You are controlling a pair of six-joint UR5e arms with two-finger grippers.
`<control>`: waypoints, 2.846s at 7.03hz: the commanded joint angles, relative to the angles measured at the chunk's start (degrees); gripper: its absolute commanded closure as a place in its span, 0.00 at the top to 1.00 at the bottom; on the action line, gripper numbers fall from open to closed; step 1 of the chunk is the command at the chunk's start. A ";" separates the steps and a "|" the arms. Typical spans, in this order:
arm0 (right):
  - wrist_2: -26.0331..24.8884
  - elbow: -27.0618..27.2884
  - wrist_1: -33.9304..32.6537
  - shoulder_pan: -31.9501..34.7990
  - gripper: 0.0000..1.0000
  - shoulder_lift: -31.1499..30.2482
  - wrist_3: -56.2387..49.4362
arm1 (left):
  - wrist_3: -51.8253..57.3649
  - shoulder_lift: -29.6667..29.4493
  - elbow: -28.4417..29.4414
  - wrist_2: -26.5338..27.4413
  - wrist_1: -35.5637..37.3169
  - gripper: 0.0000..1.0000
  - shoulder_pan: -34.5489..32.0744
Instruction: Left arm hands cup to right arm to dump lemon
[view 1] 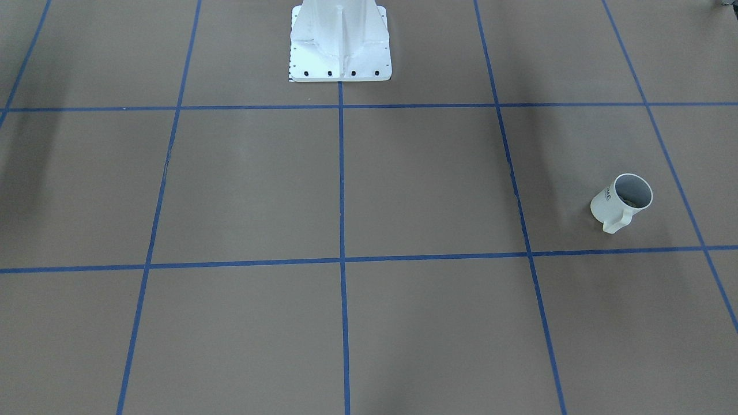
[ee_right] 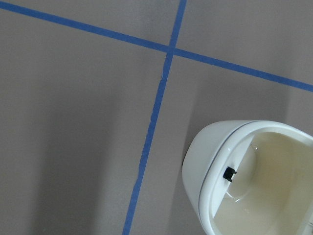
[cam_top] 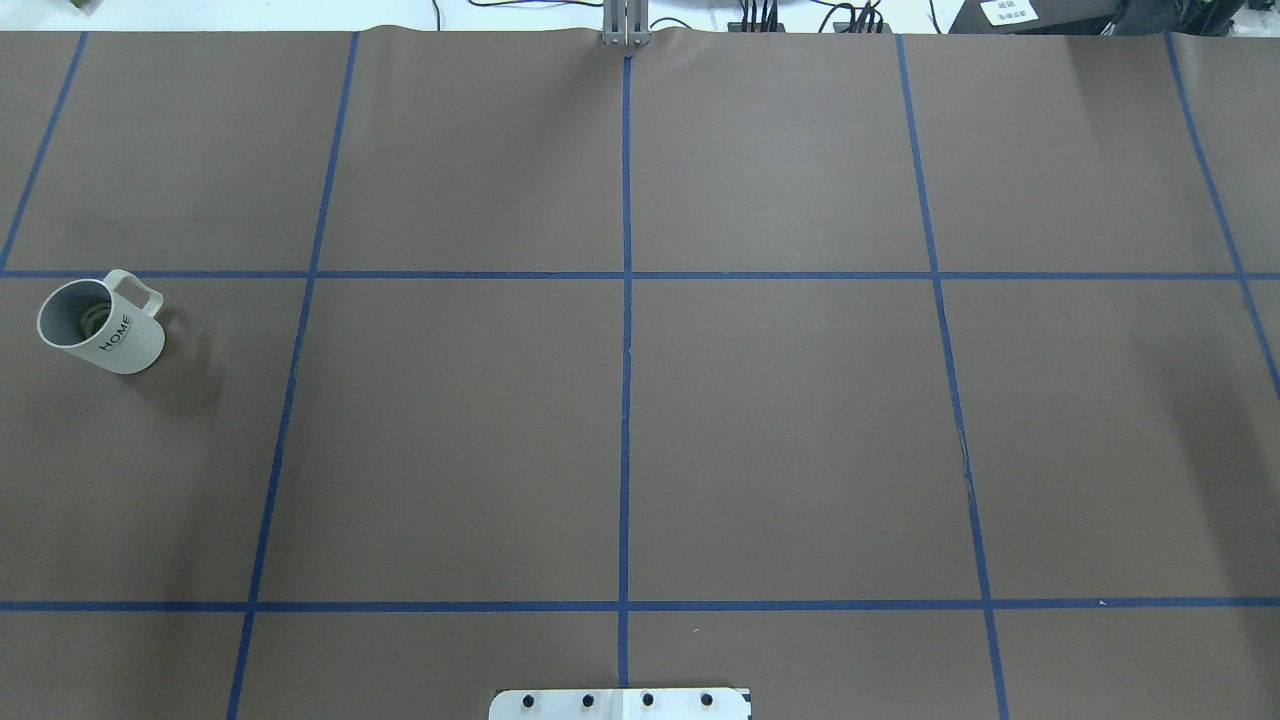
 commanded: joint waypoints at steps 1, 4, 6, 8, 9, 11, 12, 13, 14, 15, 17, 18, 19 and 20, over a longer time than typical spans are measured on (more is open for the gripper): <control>0.01 0.23 0.00 0.00 1.00 0.01 0.00 | 0.02 -0.09 -0.32 0.03 0.00 1.00 0.03; -0.25 0.59 -0.09 0.00 1.00 0.18 0.00 | -0.07 0.09 -3.92 1.08 0.00 1.00 0.03; -0.25 2.85 2.35 0.00 1.00 0.71 0.70 | -0.59 -1.23 -4.36 0.82 0.00 1.00 0.03; -0.17 4.28 13.48 0.00 1.00 0.89 0.96 | -0.42 -4.21 -4.28 0.82 -2.70 1.00 0.03; 1.23 4.37 14.32 0.00 1.00 1.15 1.31 | -0.60 -4.66 -4.02 0.73 -6.03 1.00 0.03; 1.86 4.28 16.33 0.09 1.00 1.94 5.62 | -0.42 -6.94 -3.22 0.47 -6.77 1.00 0.03; 3.25 2.36 20.61 0.00 1.00 1.16 6.58 | -0.51 -7.04 -3.05 0.03 -6.77 1.00 0.03; 6.05 2.35 22.66 0.00 1.00 1.07 9.03 | -0.60 -7.39 -4.35 0.03 -7.81 1.00 0.03; 7.38 2.34 23.37 -0.44 1.00 3.15 12.88 | -2.51 -7.21 -4.19 0.03 -11.04 1.00 0.72; 9.05 2.52 23.90 -0.79 0.99 4.91 14.66 | -7.32 -7.21 -4.28 0.03 -12.38 1.00 3.86; 10.22 5.40 23.64 -5.76 0.99 5.63 24.72 | -20.74 -7.13 -3.58 0.73 -15.19 1.00 10.63; 5.95 7.34 23.64 -10.24 0.99 5.98 29.40 | -28.38 -6.78 -3.49 0.82 -18.60 1.00 13.19; 2.86 9.18 23.64 -13.85 0.99 5.99 33.88 | -34.11 -6.69 -2.09 1.60 -22.46 1.00 15.13; 0.83 10.42 23.56 -16.24 0.99 5.99 36.36 | -38.26 -6.60 -0.08 6.13 -26.59 1.00 18.02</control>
